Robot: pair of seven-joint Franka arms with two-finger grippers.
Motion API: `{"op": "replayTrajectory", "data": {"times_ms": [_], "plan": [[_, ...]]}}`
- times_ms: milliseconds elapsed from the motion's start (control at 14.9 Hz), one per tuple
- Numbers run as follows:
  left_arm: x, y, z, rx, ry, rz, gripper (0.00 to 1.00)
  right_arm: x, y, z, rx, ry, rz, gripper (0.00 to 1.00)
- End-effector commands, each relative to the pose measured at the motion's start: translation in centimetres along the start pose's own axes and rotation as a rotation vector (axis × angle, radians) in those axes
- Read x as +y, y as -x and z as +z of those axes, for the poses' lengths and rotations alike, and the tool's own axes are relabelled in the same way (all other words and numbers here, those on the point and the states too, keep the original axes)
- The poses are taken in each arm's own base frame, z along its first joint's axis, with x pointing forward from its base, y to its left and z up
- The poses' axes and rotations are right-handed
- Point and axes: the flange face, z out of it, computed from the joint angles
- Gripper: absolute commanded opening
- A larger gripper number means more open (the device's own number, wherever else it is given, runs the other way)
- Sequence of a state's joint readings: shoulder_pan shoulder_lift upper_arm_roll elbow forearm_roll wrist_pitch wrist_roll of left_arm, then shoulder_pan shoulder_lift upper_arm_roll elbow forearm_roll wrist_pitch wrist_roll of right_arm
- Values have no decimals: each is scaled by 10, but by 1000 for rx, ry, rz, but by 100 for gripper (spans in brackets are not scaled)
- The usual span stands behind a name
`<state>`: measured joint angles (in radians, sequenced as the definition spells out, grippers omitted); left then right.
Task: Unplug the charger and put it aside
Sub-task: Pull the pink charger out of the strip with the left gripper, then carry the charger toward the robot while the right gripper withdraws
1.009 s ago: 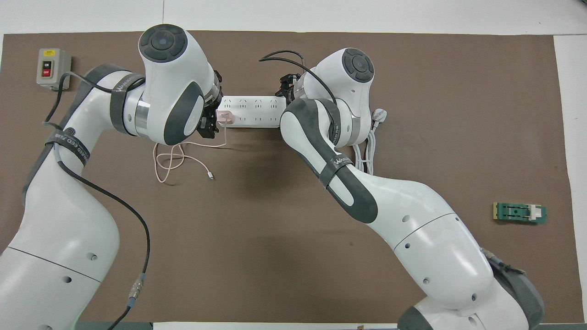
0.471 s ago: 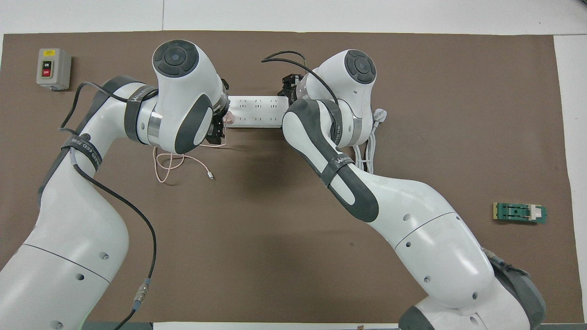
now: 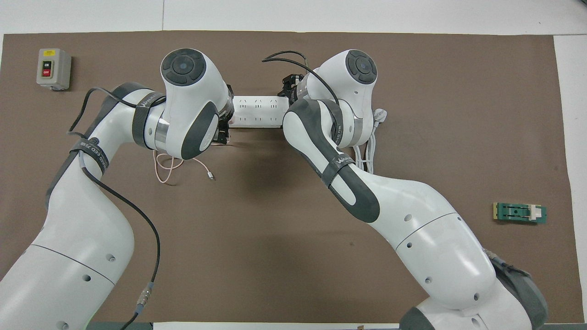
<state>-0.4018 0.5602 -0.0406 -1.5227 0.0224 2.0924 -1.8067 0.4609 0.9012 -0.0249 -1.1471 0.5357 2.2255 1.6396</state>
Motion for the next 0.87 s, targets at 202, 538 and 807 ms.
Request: {"op": "replayTrajectory", "data": {"times_ms": [202, 538, 807], "plan": [[-6, -5, -8, 35, 22, 19, 0, 8, -9, 3, -17, -22, 8, 0], [-5, -9, -7, 47, 24, 24, 0, 6, -11, 0, -43, -27, 26, 0], [-6, -8, -10, 53, 12, 28, 0, 7, -11, 1, -43, -25, 27, 0]]}}
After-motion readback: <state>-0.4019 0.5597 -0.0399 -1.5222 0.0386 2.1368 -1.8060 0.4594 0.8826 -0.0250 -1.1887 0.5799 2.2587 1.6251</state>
